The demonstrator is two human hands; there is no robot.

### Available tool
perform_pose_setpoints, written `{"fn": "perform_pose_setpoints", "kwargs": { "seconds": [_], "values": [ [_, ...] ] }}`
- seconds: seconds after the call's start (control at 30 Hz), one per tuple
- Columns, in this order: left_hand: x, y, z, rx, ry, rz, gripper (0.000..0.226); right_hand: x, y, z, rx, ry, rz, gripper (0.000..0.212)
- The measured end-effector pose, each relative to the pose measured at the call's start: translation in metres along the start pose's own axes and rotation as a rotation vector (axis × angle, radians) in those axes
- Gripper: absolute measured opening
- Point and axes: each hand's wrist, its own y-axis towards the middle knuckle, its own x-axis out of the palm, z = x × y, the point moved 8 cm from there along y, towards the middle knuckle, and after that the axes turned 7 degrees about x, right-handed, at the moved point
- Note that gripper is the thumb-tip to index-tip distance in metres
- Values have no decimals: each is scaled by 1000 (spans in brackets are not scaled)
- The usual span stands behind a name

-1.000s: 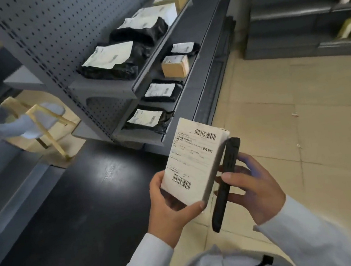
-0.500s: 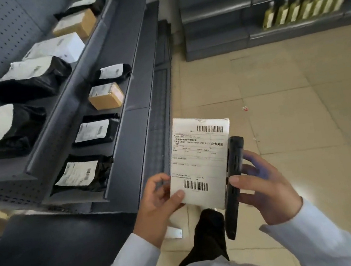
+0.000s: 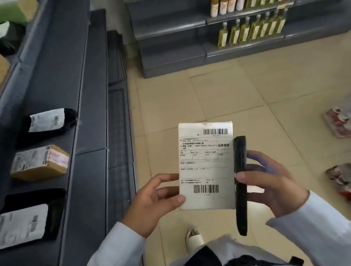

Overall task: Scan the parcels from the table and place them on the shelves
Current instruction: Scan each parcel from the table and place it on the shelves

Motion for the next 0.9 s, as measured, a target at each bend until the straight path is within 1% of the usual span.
{"fn": "perform_pose_setpoints", "kwargs": {
  "seconds": [0.1, 0.2, 0.27, 0.37, 0.47, 0.53, 0.6, 0.63, 0.73, 0.83, 0.9],
  "values": [
    [-7, 44, 21, -7, 33, -4, 42, -3, 34, -24, 15, 19, -11, 83],
    [-17, 82, 30, -39, 45, 37, 41, -3, 78, -48, 37, 15, -27, 86],
    [-28, 110, 31, -63, 41, 81, 43, 2, 116, -62, 60, 9, -58, 85],
    [-50, 153, 40, -84, 23, 203, 43, 14, 178, -85, 87, 11, -102, 70],
    [-68, 192, 54, -110, 2, 314, 49, 26, 238, -114, 86, -68, -121, 83],
    [-79, 218, 72, -117, -1, 376, 55, 33, 278, -137, 106, -97, -149, 83],
    [-89, 241, 87, -133, -16, 447, 51, 42, 316, -158, 124, -139, -197, 78],
    [-94, 250, 93, -128, -28, 490, 48, 48, 335, -169, 130, -151, -230, 78],
    [-109, 276, 106, -128, -35, 635, 40, 69, 387, -193, 149, -231, -299, 84],
    [-118, 295, 101, -188, -83, 788, 38, 94, 431, -208, 164, -324, -334, 89],
    [-125, 313, 98, -236, -138, 828, 39, 108, 456, -218, 158, -364, -343, 90]
  ]
}}
